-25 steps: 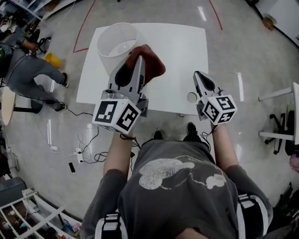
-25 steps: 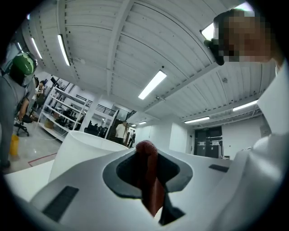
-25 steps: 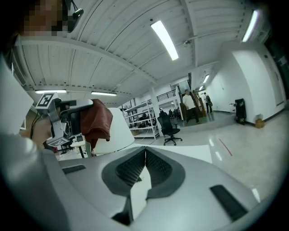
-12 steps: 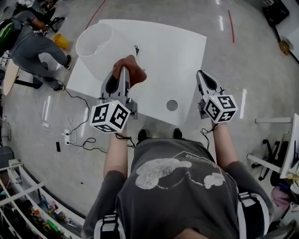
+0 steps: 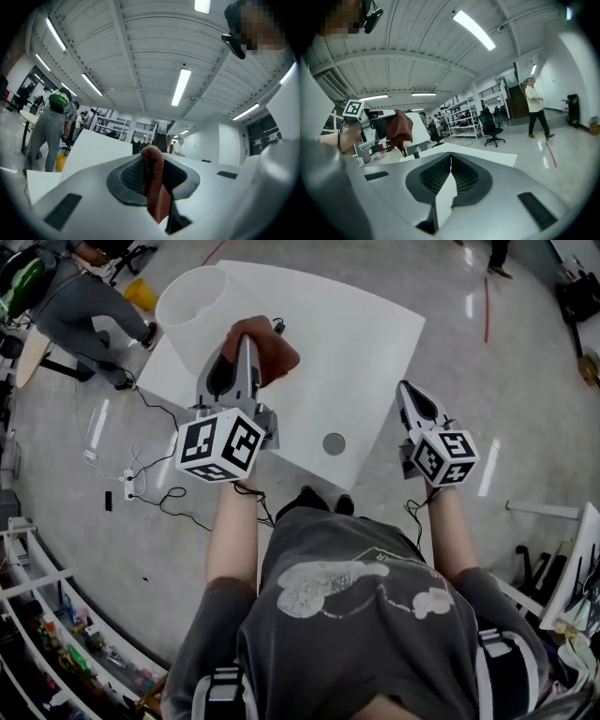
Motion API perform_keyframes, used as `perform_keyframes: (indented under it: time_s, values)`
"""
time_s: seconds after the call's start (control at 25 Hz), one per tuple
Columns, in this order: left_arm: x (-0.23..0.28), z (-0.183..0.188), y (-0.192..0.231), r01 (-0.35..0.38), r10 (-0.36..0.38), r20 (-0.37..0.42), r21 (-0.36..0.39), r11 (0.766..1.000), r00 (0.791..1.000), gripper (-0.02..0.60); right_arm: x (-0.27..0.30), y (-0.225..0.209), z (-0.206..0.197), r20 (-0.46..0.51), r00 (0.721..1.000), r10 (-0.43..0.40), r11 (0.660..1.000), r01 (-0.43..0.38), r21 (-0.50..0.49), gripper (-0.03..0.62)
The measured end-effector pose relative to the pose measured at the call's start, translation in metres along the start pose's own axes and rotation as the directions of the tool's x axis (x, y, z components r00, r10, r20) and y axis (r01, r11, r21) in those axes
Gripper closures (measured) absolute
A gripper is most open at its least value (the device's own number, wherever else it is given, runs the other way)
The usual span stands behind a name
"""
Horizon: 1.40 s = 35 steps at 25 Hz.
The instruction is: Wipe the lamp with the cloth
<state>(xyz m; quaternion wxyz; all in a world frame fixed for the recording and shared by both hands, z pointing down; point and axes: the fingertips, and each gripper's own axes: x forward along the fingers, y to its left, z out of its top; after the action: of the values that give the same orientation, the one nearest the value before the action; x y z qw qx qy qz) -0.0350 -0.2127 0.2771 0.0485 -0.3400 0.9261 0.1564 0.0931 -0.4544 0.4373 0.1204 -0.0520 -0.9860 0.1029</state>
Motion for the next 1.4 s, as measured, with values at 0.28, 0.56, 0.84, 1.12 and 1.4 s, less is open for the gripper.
perform_keyframes:
  time_s: [0.28, 0.56, 0.84, 1.12, 1.4]
  values:
    - [0.019, 0.036, 0.03, -0.039, 0.039, 0.068, 0.004, 0.999, 0.997, 0.511, 0.019, 0.024, 0.016, 0.006, 1.0, -0.007, 1.0, 0.008, -0.016, 0.589]
    - [0.033, -0.005, 0.018, 0.008, -0.009, -0.01, -0.027, 1.0, 1.0, 0.511, 0.032, 0.016, 0.032, 0.021, 1.0, -0.019, 0.999, 0.02, -0.035, 0.589]
    - [0.038, -0.057, 0.008, -0.054, 0.055, -0.097, 0.009, 0.998, 0.994, 0.511, 0.06, 0.0, 0.011, -0.058, 0.996, 0.074, 0.997, -0.075, -0.024, 0.589]
    - [0.072, -0.017, -0.019, -0.139, 0.137, 0.033, 0.04, 0.99, 0.99, 0.511, 0.12, -0.041, 0.038, -0.099, 0.972, 0.211, 0.975, -0.216, -0.042, 0.589]
    - [0.151, 0.035, -0.008, -0.342, 0.32, 0.141, 0.177, 0.923, 0.937, 0.511, 0.193, -0.059, 0.075, -0.116, 0.926, 0.36, 0.93, -0.366, -0.033, 0.589]
